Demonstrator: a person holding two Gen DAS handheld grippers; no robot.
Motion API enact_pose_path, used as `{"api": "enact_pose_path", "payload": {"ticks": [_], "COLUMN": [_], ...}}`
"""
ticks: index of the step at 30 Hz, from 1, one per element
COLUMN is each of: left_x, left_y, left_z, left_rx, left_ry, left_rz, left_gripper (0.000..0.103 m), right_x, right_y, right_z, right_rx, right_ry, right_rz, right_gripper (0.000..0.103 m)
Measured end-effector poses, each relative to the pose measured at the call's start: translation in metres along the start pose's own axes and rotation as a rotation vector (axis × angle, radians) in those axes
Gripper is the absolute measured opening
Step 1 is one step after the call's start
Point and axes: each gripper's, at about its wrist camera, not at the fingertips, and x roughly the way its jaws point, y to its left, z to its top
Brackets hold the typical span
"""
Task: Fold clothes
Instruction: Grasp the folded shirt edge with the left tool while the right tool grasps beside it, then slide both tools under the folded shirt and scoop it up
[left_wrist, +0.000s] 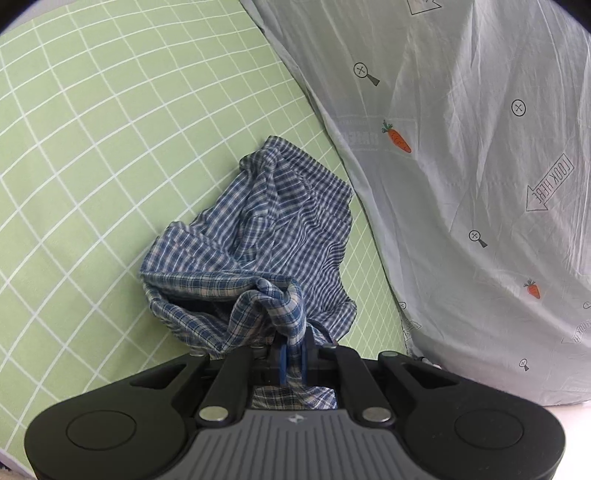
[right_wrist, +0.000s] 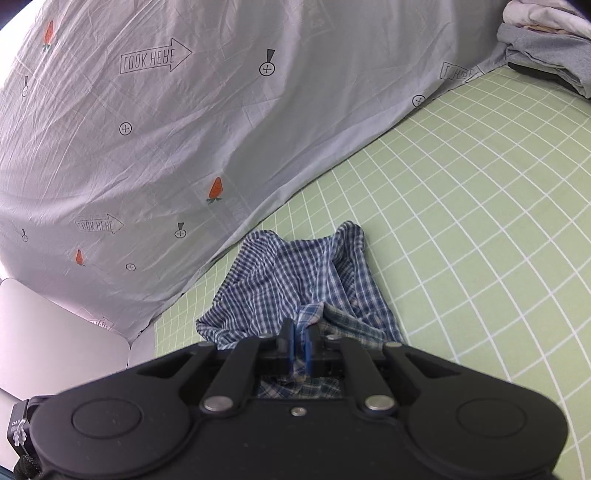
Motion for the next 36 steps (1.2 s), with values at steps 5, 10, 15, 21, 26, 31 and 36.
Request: {"api": "enact_pose_path", "payload": {"ticks": [5,10,15,21,26,31,36], "left_x": [0.037,0.096,0.16,0.168,0.133,0.103,0.136], "left_y": [-0.027,-0.05,-0.059,-0.054,-0.055,-0.065,-0.073], "left_z": [0.048,0.102,0.144,0.145,0.127,0.11,0.085], "left_rx": [0.004,0.023,0.159,0.273,0.352,0.467,0.638], "left_ry": [-0.007,-0.019,-0.037,-0.058,-0.208,-0.335,-0.261], "left_rz": [-0.012,0.013,0.111,0.125,0.149,0.187,0.38], "left_gripper": [0.007,0.007,0.014,0.018,0.069,0.089,0.089], "right_x": [0.044,0.12,0.205,0.234,0.2,0.171,0.18], "right_y": [0.013,0.021,0.028,0.045,0.039,0.048,0.062], "right_z": [0.034,0.074,0.096,0.081,0.075,0.065,0.046], "right_rx": [-0.038,-0.045,-0.146,-0.329,-0.318,-0.374,-0.403], "right_ry": [-0.011,0.017,0.044,-0.007,-0.119,-0.152,-0.085], "right_rz": [0.011,-0.004,-0.062,-0.196,-0.252,-0.213,-0.112], "right_gripper": [0.005,0.005,0.007,0.035,0.079,0.072,0.039]}}
